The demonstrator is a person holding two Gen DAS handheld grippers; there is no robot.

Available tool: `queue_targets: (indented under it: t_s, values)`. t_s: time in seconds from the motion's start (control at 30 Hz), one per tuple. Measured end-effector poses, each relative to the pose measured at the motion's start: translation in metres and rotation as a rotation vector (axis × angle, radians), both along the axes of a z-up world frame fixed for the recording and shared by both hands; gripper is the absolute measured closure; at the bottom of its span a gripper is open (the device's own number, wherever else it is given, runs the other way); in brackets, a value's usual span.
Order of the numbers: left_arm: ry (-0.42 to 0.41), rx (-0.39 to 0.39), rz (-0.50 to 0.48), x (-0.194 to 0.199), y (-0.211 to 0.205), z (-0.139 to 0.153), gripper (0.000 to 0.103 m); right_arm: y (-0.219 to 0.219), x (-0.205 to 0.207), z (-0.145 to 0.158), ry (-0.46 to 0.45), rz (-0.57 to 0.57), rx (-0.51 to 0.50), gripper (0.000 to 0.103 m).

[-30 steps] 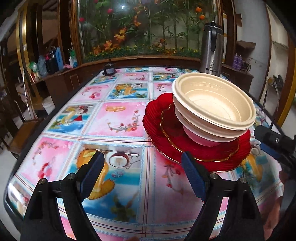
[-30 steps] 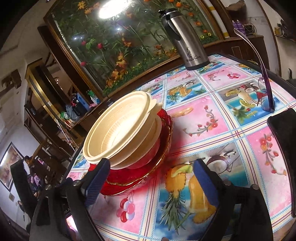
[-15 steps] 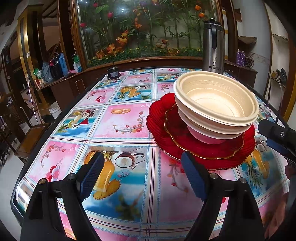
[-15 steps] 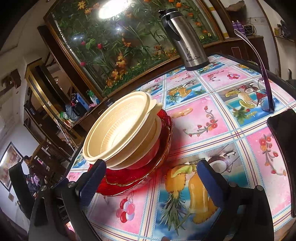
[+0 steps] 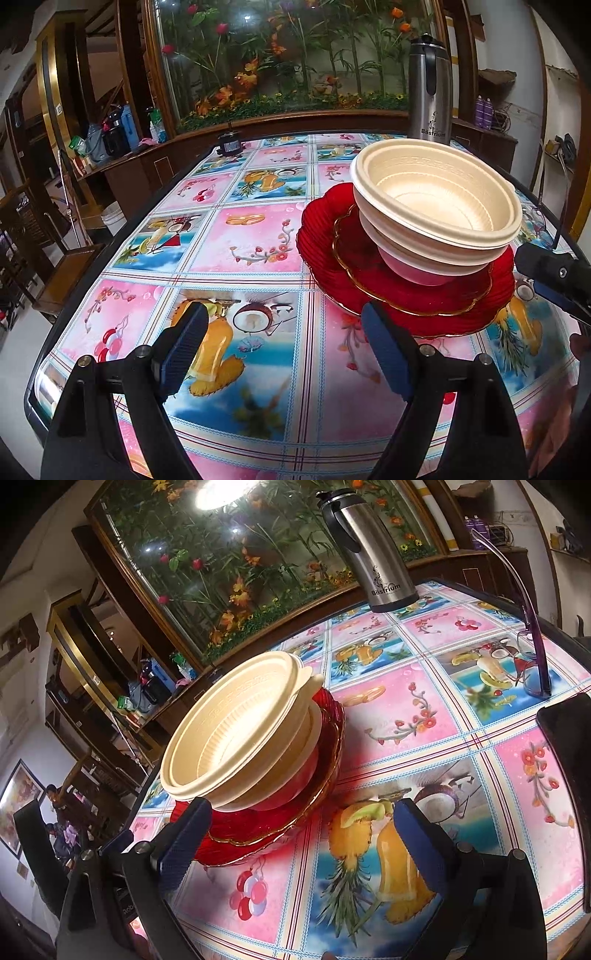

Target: Organize plates and bowls

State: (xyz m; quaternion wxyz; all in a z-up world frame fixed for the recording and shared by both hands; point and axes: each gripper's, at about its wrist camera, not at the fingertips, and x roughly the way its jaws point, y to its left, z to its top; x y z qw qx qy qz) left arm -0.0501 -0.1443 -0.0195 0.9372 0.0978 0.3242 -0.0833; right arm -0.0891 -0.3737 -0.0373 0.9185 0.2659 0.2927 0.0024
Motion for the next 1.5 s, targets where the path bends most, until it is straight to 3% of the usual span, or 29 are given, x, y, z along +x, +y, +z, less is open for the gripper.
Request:
queue_targets:
  t_s: [0.4,0.63,0.97,1.27,1.5]
  values:
    - [0.001,0.006,0.004,0.001,0.0,0.0,0.017,-0.003,0.0,-0.002,0.016,-0.012,0.004,0.003]
    - [0.001,0.006,0.004,0.001,0.0,0.0,0.017,-0.015,-0.001,-0.006,0.074,-0.056,-0.019,0.003]
    - [0.001,0.007,0.004,0.001,0.0,0.0,0.017,-0.028,-0.001,-0.015,0.226,-0.103,-0.134,0.003]
    - [-0.002,0.016,0.004,0.002,0.001,-0.002,0.017,-0.024,0.004,-0.019,0.284,-0.104,-0.171,0.0]
    - [-0.003,0.017,0.005,0.002,0.0,-0.002,0.017,-0.006,0.01,-0.021,0.363,-0.085,-0.3,0.0]
